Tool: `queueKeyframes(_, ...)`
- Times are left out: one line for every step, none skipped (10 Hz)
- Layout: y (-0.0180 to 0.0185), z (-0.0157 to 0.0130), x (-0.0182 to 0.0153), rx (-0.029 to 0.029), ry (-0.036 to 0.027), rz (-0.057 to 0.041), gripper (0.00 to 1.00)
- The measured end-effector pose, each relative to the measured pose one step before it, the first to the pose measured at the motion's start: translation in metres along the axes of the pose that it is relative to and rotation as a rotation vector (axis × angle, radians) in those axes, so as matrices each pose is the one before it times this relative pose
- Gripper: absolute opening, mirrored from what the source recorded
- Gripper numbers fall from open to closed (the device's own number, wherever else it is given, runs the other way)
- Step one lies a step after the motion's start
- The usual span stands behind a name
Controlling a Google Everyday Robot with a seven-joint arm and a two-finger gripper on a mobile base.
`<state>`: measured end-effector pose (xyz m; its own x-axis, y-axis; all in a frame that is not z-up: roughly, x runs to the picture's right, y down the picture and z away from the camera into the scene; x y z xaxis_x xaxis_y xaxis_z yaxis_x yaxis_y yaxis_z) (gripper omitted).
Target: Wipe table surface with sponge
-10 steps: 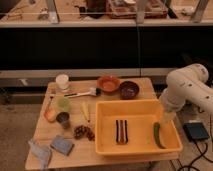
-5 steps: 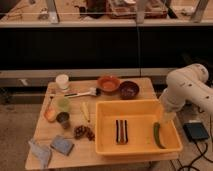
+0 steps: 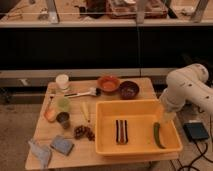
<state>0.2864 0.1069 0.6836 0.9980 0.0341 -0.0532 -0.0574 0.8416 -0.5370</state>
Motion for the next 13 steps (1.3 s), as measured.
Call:
queueKeyframes(-0.00001, -0.00002, 0.00001, 0.00004, -0.00001, 0.0001, 0.65)
queueKeyframes(0.0, -0.00002, 0.0, 0.00003, 0.00002, -0.00007, 0.65)
queueKeyframes(0.0, -0.00001, 0.00002, 0.0, -0.00002, 0.00003, 0.65)
queueKeyframes(-0.00084, -0.0006, -0.00242, -0.00031, -0.01008, -0.00149, 0.65)
queueKeyframes(-0.00233, -0.00191, -0.00519, 0.00456, -0.01657, -0.01058, 0.65)
queueKeyframes(-0.00318, -0.0013, -0.00867, 0.00381, -0.01532, -0.01238, 0.65)
queueKeyframes(-0.00573, -0.00107, -0.02024, 0.00137, -0.02431, -0.02513, 0.65)
queueKeyframes(-0.00459, 0.0002, -0.02119, -0.00094, -0.01893, -0.01874, 0.65)
queueKeyframes(-0.00302, 0.00039, -0.01906, -0.00092, -0.01539, -0.01391, 0.65)
queueKeyframes(-0.00328, 0.00141, -0.03066, -0.00478, -0.02664, -0.0266, 0.65)
queueKeyframes(-0.00256, 0.001, -0.01759, -0.00066, -0.01923, -0.01721, 0.65)
queueKeyframes(0.00094, 0.0002, 0.00487, 0.00032, 0.00767, 0.00424, 0.65)
queueKeyframes(0.0015, -0.00062, 0.00181, -0.0044, 0.00427, 0.00157, 0.65)
